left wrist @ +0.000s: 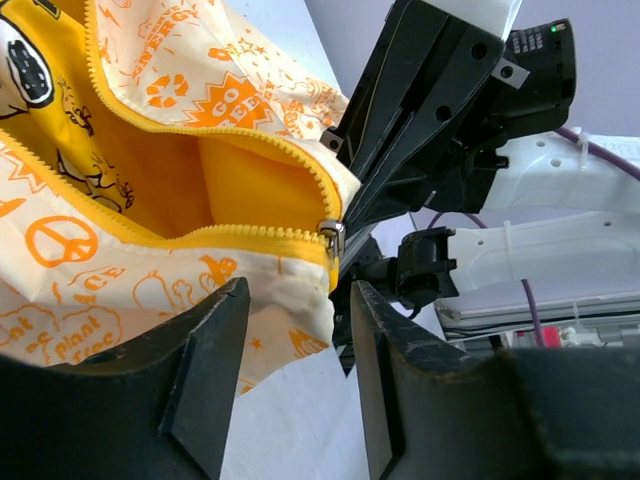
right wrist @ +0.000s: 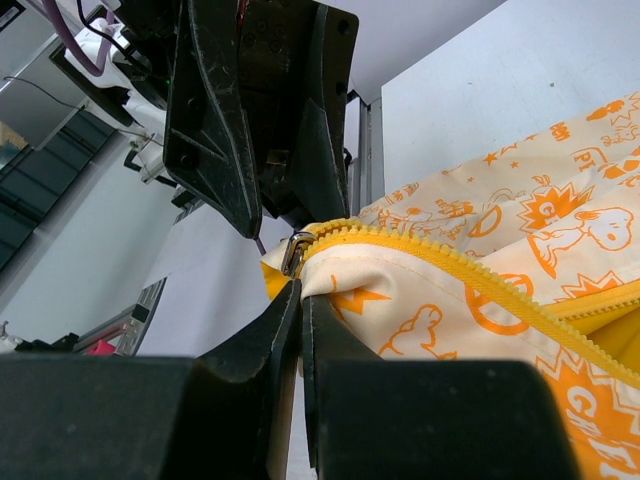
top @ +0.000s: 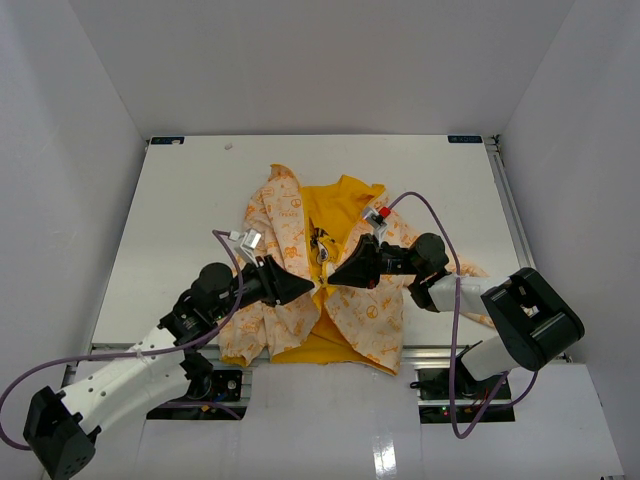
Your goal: Zip up the jacket
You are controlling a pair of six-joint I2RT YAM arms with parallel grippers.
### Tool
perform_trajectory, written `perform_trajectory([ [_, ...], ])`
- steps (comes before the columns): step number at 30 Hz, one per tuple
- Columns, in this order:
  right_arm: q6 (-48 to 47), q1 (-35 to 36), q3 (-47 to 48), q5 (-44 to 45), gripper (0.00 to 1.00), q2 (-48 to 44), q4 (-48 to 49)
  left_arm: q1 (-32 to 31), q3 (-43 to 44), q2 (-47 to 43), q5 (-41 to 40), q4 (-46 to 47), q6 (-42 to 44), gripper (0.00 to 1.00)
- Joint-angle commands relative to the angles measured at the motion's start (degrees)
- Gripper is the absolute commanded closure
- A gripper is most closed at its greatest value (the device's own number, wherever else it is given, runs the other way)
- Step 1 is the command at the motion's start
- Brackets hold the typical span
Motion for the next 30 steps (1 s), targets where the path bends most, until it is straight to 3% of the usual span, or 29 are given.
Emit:
perform_trajectory([
  [1,-0.9,-0.1,1.1,0.5,0.92,-1.7,24.8,-0.1,1.0,-3.4,-2.2,-4.4,0.4,0.42],
  [13,-0.8,-0.1,1.3,0.6,0.92,-1.3,24.6,-0.2,1.0,2.0,4.2,0.8,-6.6,0.48],
  [24,-0.7,0.0,1.2,0.4,0.92,-1.2,24.7,-0.2,-4.1,4.5,3.6,14.2,-9.2,0.6],
  [27,-0.6,0.0,1.1,0.3,0.92,-1.2,24.8,-0.1,-4.4,5.6,3.4,15.4,-8.7,0.67],
  [30,-0.6,0.0,0.9,0.3,0.92,-1.2,24.9,-0.1,-4.4,5.8,3.8,16.1,-7.5,0.88],
])
